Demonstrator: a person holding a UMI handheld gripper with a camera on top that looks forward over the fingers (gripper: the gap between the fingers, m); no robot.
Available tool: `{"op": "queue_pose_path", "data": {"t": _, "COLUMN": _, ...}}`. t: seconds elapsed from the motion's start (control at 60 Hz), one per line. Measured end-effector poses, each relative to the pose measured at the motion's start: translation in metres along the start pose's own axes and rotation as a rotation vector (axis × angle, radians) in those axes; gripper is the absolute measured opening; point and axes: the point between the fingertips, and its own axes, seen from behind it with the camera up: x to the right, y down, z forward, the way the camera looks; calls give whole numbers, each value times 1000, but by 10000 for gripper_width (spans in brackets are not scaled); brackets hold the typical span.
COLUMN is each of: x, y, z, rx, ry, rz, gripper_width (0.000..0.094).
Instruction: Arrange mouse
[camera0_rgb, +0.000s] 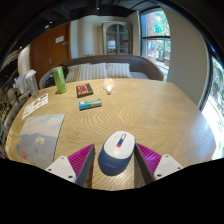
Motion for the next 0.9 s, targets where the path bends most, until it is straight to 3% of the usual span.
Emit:
{"op": "queue_pose_path", "data": {"t": 0.083, "x": -10, "y": -13, "z": 11, "rx": 37, "ry": -15, "rz": -9, "gripper_width": 749}}
{"op": "queue_pose_path", "data": {"t": 0.167, "x": -7, "y": -21, "z": 18, "rx": 87, "ry": 3, "rz": 2, "gripper_width": 539}}
{"op": "queue_pose_path", "data": {"t": 0.2, "x": -7, "y": -22, "z": 21, "rx": 89, "ry": 16, "rz": 23, "gripper_width": 533}}
{"op": "queue_pose_path", "data": {"t": 0.417, "x": -5, "y": -19, "z": 17, "rx": -62, "ry": 66, "rz": 99, "gripper_width": 382}}
{"op": "queue_pose_path", "data": {"t": 0.467, "x": -2, "y": -36, "z": 6, "rx": -52, "ry": 75, "rz": 165, "gripper_width": 358}}
{"op": "queue_pose_path", "data": {"t": 0.567, "x": -11, "y": -107, "z": -37, "rx": 67, "ry": 107, "rz": 173, "gripper_width": 348}}
{"op": "queue_pose_path", "data": {"t": 0.7, "x": -111, "y": -193, "z": -84, "rx": 236, "ry": 53, "rz": 97, "gripper_width": 347}}
{"op": "queue_pose_path", "data": {"t": 0.8, "x": -217, "y": -189, "z": -65, "rx": 245, "ry": -45, "rz": 42, "gripper_width": 345}}
{"op": "queue_pose_path", "data": {"t": 0.9, "x": -280, "y": -127, "z": -30, "rx": 151, "ry": -117, "rz": -9, "gripper_width": 345}}
